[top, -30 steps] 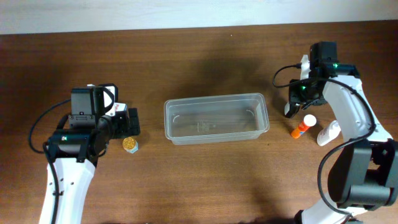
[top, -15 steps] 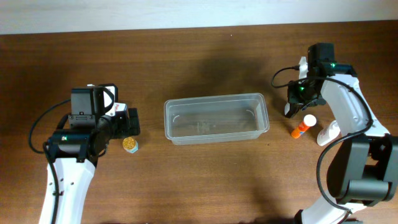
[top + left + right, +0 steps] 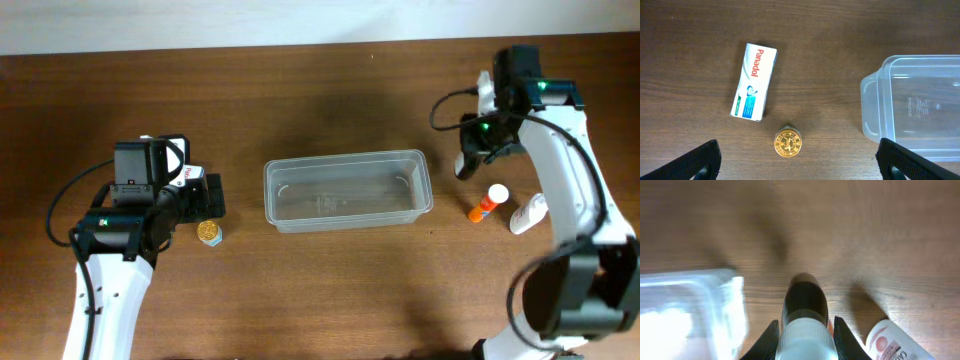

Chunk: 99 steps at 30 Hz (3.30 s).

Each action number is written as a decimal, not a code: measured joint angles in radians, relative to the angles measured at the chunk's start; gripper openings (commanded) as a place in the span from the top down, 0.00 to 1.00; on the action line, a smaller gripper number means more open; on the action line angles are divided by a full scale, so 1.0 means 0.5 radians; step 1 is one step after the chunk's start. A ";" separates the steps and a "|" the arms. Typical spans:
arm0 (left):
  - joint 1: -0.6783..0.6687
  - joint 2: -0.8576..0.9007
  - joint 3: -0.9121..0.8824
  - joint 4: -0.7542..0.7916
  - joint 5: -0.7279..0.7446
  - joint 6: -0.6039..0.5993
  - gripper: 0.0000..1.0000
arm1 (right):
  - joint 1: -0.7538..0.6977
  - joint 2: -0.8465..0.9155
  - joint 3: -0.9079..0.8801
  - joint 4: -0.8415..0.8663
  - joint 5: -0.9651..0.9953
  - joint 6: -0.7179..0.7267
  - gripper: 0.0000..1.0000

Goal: Pack container
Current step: 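Carry the dark bottle into the container's right end and release, then grasp the orange-and-white tube with the right gripper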

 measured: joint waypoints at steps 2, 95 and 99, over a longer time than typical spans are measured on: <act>0.000 0.000 0.000 -0.001 0.000 -0.001 0.00 | 0.119 -0.125 0.060 -0.079 -0.001 -0.001 0.79; 0.000 0.000 0.000 -0.001 0.000 -0.001 0.00 | -0.234 -0.204 -0.623 -0.031 0.047 0.313 0.83; 0.000 0.000 0.000 -0.001 0.000 0.000 0.00 | -0.154 -0.388 -0.540 -0.087 0.000 0.249 0.82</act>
